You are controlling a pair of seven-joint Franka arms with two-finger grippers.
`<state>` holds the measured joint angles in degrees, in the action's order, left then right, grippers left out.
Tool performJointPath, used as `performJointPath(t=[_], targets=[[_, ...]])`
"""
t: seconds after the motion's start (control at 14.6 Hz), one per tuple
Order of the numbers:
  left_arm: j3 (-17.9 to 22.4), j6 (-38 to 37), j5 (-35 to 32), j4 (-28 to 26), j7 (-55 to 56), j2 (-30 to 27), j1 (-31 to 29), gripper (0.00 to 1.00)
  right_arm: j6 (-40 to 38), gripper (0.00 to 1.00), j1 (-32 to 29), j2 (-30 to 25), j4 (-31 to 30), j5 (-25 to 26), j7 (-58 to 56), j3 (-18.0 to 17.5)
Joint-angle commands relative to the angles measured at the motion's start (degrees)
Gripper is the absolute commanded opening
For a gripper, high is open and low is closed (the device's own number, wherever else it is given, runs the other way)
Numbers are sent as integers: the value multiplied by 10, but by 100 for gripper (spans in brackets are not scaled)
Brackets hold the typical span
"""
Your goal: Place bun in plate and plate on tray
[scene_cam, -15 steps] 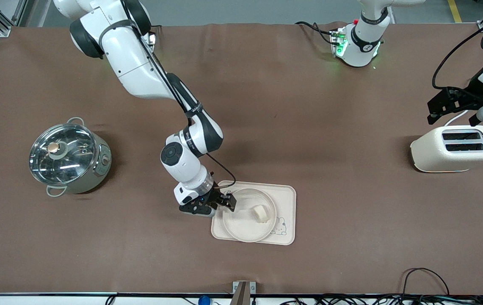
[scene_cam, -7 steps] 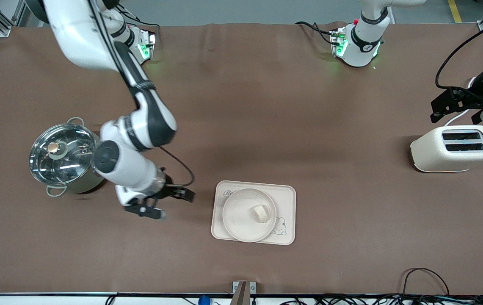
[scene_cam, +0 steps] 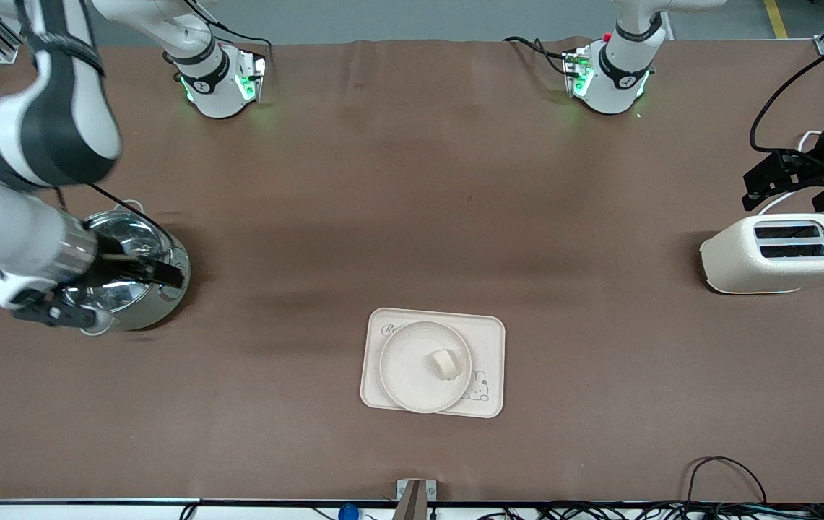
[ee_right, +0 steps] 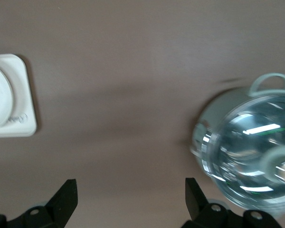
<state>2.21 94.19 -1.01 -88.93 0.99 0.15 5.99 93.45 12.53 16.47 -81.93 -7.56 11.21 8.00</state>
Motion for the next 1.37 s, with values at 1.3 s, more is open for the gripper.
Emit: performJointPath(t=[1.3], targets=[[2,-10,2,17,-5,6,-1,100,-122,100,-113,-194,-39,87,-146,-6]])
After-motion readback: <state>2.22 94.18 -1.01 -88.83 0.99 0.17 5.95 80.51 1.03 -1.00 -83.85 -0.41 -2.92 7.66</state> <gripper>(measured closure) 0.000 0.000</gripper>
